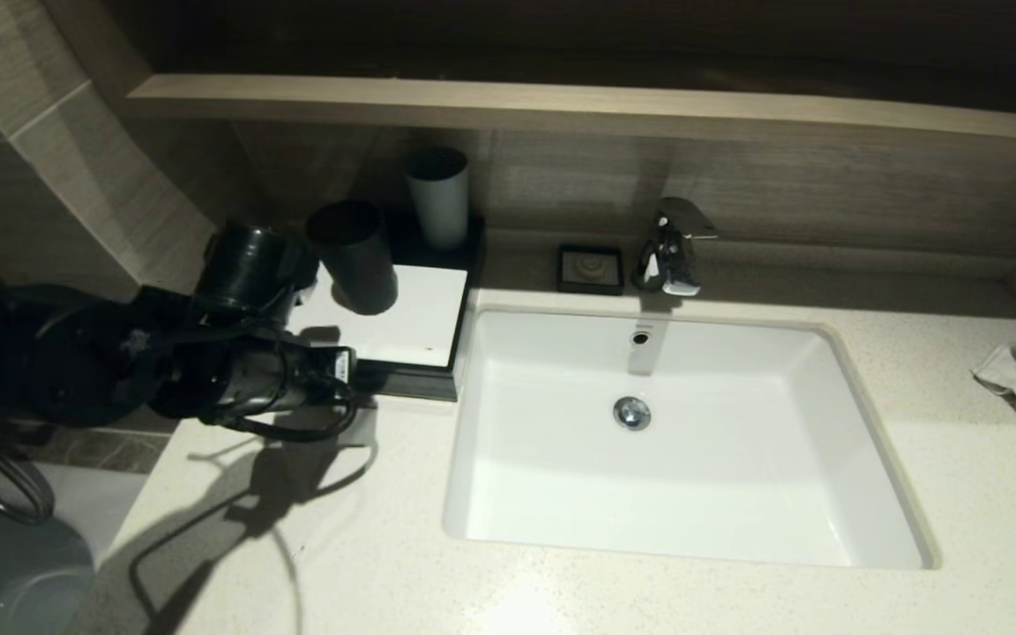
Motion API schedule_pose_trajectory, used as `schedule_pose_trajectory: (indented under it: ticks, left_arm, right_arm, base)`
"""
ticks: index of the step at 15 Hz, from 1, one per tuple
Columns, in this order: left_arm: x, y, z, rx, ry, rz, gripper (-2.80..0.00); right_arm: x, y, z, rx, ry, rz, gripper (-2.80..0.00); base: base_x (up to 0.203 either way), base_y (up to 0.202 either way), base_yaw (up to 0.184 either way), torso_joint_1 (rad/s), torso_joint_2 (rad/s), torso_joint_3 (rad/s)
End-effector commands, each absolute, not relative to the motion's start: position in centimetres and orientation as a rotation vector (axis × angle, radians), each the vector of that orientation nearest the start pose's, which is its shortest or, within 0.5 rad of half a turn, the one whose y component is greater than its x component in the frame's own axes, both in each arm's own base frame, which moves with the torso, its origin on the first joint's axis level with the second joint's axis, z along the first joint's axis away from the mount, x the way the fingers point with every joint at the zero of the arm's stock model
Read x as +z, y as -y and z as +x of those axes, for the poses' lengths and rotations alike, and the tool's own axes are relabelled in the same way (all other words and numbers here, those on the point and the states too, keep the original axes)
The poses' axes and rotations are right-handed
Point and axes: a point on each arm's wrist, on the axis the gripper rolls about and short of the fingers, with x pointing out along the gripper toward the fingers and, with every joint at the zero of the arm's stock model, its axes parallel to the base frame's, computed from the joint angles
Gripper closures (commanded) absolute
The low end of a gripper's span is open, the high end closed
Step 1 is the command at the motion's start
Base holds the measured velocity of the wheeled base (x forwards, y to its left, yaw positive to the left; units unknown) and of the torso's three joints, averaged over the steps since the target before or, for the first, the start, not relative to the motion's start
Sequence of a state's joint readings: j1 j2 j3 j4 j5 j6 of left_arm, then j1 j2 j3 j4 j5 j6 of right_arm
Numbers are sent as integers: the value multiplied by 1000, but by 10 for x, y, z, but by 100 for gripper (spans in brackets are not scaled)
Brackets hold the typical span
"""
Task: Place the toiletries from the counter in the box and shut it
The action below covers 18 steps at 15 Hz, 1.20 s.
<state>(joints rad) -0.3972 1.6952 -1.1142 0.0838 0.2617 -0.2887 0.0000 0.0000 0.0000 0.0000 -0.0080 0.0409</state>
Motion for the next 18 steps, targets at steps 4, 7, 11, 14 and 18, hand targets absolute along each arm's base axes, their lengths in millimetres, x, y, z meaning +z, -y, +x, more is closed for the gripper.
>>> schedule_pose_trajectory:
  ticks: [4, 7, 11, 14, 18]
  left_arm:
    - [221, 100, 250, -55, -600, -77, 0]
    - [228, 101, 251, -64, -573, -87, 0]
    - [241, 106, 258, -101, -530, -104, 0]
    - [242, 115, 272, -122, -485, -104, -280]
    - [235, 127, 291, -150, -389, -109, -280]
  right_arm:
    - [75, 0, -23, -9, 0, 41, 0]
    - [75, 0, -23, -8, 0, 41, 0]
    - [75, 0, -23, -8, 0, 41, 0]
    - [75, 0, -23, -10, 0, 41, 0]
    - [75, 0, -23, -8, 0, 41, 0]
  base:
    - [0, 0, 0, 0, 0, 0]
    - [0, 0, 0, 0, 0, 0]
    - [0, 0, 0, 0, 0, 0]
    - [0, 0, 0, 0, 0, 0]
    - [0, 0, 0, 0, 0, 0]
